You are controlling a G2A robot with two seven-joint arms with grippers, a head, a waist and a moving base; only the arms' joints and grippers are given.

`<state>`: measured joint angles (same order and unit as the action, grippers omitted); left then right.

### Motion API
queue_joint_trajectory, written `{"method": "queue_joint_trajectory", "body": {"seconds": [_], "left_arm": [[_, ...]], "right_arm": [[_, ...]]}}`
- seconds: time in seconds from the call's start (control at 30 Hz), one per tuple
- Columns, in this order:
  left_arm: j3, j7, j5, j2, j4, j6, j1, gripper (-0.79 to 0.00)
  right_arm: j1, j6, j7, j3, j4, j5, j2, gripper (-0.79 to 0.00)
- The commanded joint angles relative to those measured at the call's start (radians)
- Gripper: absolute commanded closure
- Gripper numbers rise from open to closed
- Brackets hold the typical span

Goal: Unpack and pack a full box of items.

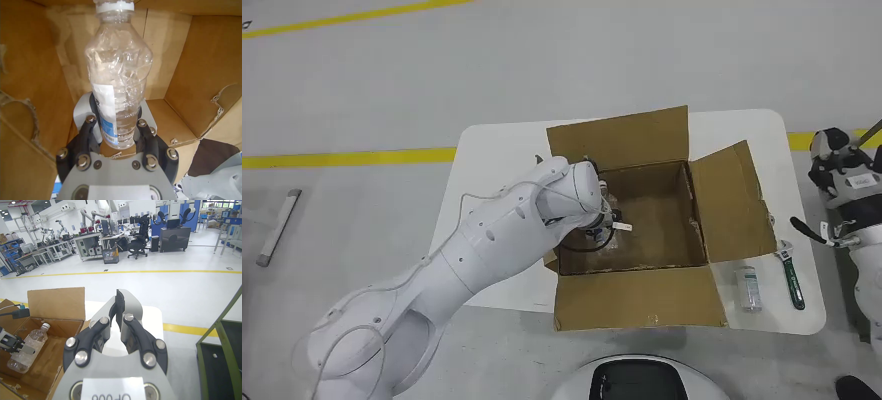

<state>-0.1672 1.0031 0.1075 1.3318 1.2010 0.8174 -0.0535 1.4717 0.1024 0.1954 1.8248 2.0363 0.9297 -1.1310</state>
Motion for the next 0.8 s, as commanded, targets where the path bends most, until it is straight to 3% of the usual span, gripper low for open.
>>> {"method": "queue_joint_trajectory", "body": {"seconds": [0.0, 0.4, 0.43, 0.47, 0.5, 0.53, 0.57, 0.77], "left_arm": [[-0.003, 0.0, -0.02, 0.002, -0.003, 0.0, -0.007, 0.0], [-0.003, 0.027, -0.12, 0.033, -0.063, -0.027, -0.042, 0.0], [-0.003, 0.029, -0.125, 0.037, -0.07, -0.029, -0.042, -0.037], [-0.003, 0.032, -0.13, 0.04, -0.077, -0.032, -0.043, -0.169], [-0.003, 0.038, -0.135, 0.044, -0.084, -0.038, -0.043, -0.385], [-0.003, 0.045, -0.14, 0.047, -0.092, -0.045, -0.043, -0.683], [-0.003, 0.051, -0.139, 0.05, -0.101, -0.051, -0.043, -0.785], [-0.003, 0.074, -0.14, 0.068, -0.153, -0.074, -0.035, -0.785]], "right_arm": [[-0.002, -0.001, 0.0, -0.003, -0.003, 0.001, 0.0, 0.0], [-0.014, 0.004, 0.006, -0.006, -0.01, -0.003, -0.002, 0.0], [-0.014, 0.005, 0.005, -0.005, -0.012, -0.004, -0.002, 0.0], [-0.015, 0.005, 0.004, -0.004, -0.014, -0.004, -0.002, 0.0], [-0.014, 0.005, 0.005, -0.005, -0.015, -0.004, -0.002, 0.0], [-0.015, 0.006, 0.005, -0.004, -0.015, -0.005, -0.002, 0.0], [-0.014, 0.006, 0.005, -0.004, -0.015, -0.006, -0.002, 0.0], [-0.012, 0.006, 0.006, -0.002, -0.023, -0.008, -0.003, 0.0]]}}
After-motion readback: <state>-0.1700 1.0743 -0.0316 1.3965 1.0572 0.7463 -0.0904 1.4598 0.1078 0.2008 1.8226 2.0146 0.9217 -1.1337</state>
